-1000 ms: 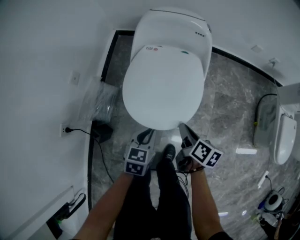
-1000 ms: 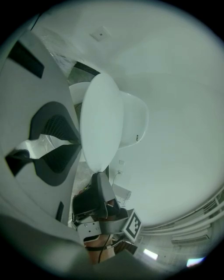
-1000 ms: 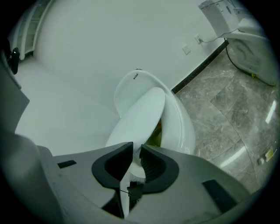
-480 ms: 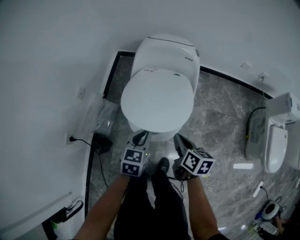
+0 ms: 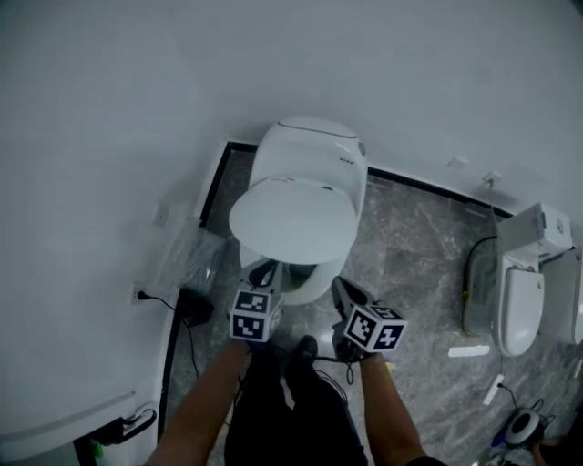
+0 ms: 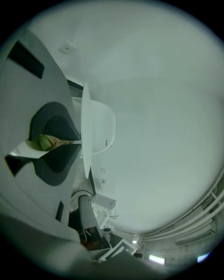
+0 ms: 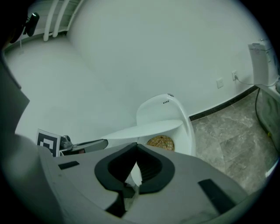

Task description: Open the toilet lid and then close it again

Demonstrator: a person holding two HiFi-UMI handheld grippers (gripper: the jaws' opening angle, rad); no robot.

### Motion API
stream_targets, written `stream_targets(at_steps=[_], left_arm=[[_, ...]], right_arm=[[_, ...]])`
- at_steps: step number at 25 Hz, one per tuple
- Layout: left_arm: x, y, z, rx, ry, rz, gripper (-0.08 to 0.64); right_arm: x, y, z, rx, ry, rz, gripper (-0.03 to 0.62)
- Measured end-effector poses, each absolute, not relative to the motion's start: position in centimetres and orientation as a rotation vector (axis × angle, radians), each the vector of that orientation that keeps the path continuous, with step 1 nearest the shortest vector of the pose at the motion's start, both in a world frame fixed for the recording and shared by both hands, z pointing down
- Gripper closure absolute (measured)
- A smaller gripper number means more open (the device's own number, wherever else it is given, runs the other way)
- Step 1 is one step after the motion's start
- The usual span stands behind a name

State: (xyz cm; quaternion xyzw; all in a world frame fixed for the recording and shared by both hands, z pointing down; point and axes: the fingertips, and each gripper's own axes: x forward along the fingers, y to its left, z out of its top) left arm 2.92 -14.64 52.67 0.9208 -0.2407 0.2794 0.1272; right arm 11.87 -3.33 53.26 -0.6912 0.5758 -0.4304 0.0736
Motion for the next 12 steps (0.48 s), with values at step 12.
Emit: stream_targets(at_steps=[12], left_arm=[[7.6, -18.7, 48.1, 2.699, -0.709, 0.724, 0.523]], right_arm=[[14.9, -7.7, 47.4, -2.145, 1.815, -1.129, 0.581]])
